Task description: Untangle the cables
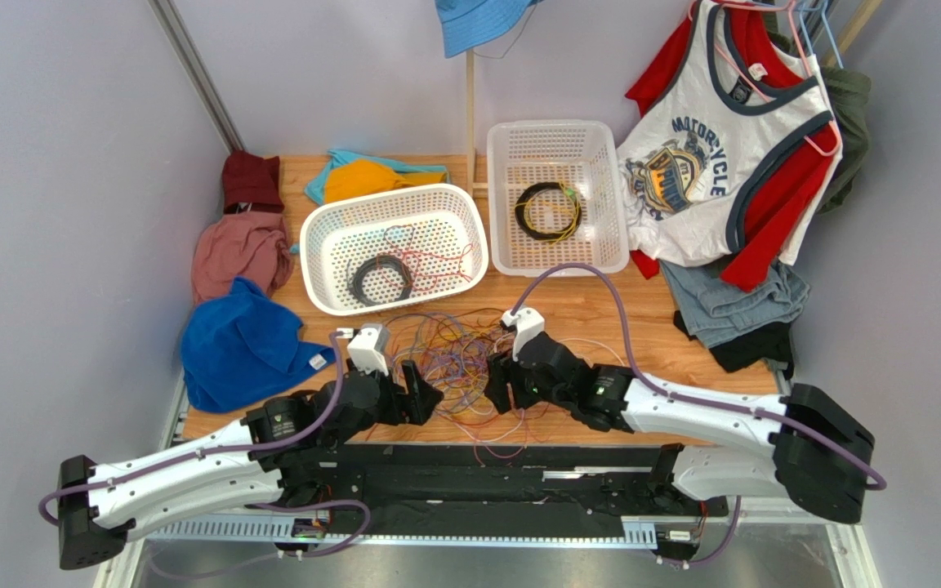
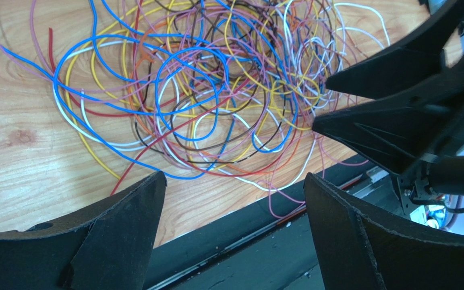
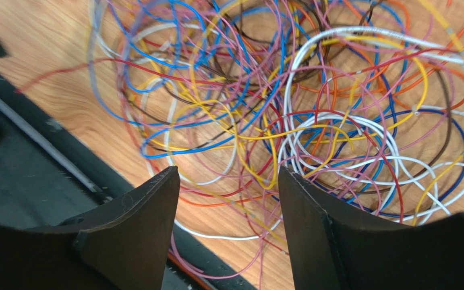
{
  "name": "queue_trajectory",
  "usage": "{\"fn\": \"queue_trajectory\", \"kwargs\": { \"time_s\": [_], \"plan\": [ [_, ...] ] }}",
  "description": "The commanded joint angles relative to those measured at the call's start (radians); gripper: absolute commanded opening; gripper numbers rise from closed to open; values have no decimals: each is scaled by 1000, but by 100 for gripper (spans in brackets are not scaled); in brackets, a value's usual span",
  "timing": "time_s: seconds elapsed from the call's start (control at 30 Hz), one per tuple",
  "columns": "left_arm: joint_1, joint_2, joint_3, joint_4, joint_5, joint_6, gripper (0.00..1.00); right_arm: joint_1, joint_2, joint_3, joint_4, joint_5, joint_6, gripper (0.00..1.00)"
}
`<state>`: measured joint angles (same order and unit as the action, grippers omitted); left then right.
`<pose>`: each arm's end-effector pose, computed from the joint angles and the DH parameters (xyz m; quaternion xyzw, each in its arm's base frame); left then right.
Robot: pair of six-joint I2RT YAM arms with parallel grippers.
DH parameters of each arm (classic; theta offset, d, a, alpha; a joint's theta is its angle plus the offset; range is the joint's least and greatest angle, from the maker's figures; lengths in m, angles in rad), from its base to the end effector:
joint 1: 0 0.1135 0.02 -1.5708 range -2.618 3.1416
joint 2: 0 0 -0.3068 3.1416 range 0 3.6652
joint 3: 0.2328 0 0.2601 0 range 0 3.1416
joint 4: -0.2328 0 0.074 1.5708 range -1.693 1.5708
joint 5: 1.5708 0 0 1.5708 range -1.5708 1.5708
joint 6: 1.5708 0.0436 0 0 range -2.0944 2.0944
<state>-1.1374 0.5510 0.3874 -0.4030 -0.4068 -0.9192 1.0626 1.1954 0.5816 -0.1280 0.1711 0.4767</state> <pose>0.0637 -0.0965 0.2309 -0.0032 0.8640 -0.3123 0.3950 0.1209 0.2019 0.2232 -0.2304 0.8831 0.2231 0.3426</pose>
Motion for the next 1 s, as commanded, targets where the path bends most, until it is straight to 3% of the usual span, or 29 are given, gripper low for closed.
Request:
{"fn": "queue_trajectory", "kwargs": {
  "time_s": [0.0,0.1,0.13,0.2,0.23,0.43,0.57,0.8,0.97],
  "plan": [
    [1,9,-2,7,22,-24,93,14,127,46,21,28,-30,62],
    [1,10,10,-6,22,-23,92,20,190,64,28,68,-29,51],
    [2,9,11,-8,20,-23,92,22,194,69,27,79,-21,34],
    [1,-2,22,-20,20,-18,92,34,165,63,24,136,-6,19],
    [1,-6,27,-26,17,-17,91,42,108,58,21,171,-4,1],
    [2,-46,39,6,-15,22,91,120,-213,15,-102,298,34,0],
    [2,-8,48,154,-7,89,90,129,-405,-46,-208,285,76,0],
    [1,236,143,348,37,175,91,132,-661,-132,-286,266,111,0],
    [1,363,214,510,109,268,92,132,-706,-128,-327,274,102,0]
  ]
}}
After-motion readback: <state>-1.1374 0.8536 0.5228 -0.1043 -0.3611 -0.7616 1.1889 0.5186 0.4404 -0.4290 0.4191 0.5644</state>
